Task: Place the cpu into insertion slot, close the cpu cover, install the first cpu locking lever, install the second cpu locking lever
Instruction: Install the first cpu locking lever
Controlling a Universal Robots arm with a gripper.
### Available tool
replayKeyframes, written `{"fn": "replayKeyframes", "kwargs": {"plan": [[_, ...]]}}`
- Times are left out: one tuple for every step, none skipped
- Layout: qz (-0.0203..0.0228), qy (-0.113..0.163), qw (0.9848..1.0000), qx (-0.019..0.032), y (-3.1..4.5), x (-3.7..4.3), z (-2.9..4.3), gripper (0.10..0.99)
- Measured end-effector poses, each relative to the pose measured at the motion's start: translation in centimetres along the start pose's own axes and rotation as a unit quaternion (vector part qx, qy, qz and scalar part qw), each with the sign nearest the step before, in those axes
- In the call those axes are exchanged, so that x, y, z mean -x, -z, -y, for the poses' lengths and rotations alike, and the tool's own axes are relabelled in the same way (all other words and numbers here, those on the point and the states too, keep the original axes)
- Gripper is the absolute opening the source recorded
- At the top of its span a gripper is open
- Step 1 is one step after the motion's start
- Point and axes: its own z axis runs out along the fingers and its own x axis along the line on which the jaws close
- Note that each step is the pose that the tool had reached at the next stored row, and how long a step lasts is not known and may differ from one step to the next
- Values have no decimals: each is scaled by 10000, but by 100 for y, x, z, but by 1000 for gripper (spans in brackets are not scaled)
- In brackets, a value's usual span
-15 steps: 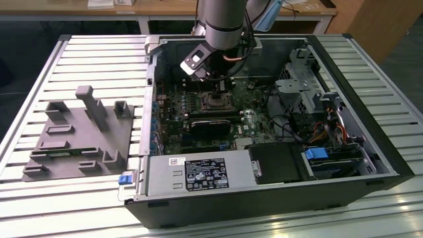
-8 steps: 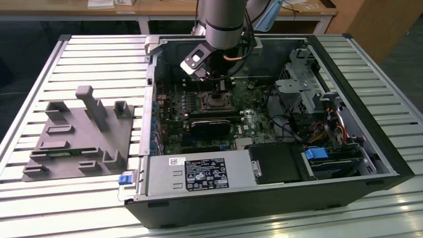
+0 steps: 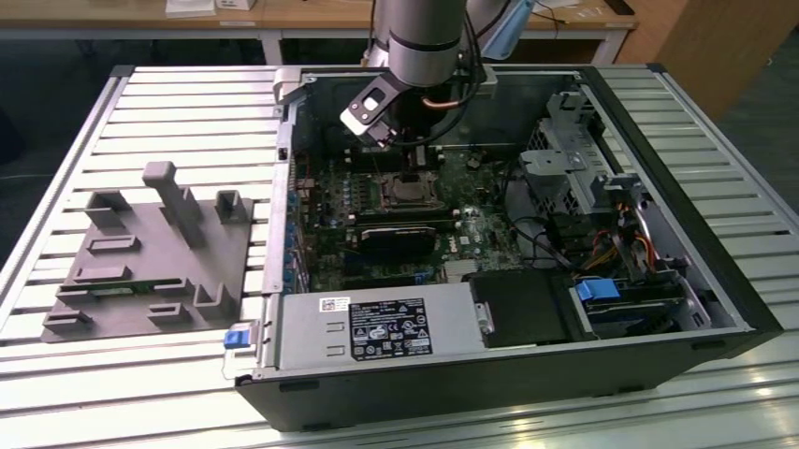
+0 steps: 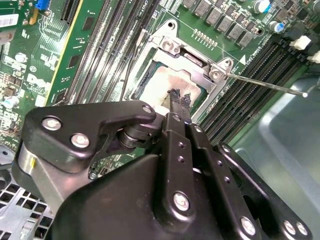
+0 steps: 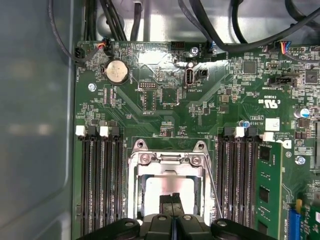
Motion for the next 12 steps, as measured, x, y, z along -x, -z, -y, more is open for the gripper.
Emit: {"fn": "replayKeyframes", "kwargs": {"plan": [[-1,0,10000,0,17,0,0,106],[-1,0,10000,0,34,-1,0,106],[0,0,10000,0,51,-1,0,106],[0,0,10000,0,65,-1,0,106],[-1,0,10000,0,82,-1,0,106],[-1,0,10000,0,98,-2,0,106],[0,0,10000,0,114,-2,0,106],[0,0,10000,0,132,-2,-1,106],[-1,0,10000,0,152,-3,-1,106],[-1,0,10000,1,173,-3,-1,106],[-1,0,10000,1,194,-3,-1,106],[0,0,10000,0,219,-4,-1,106]]}}
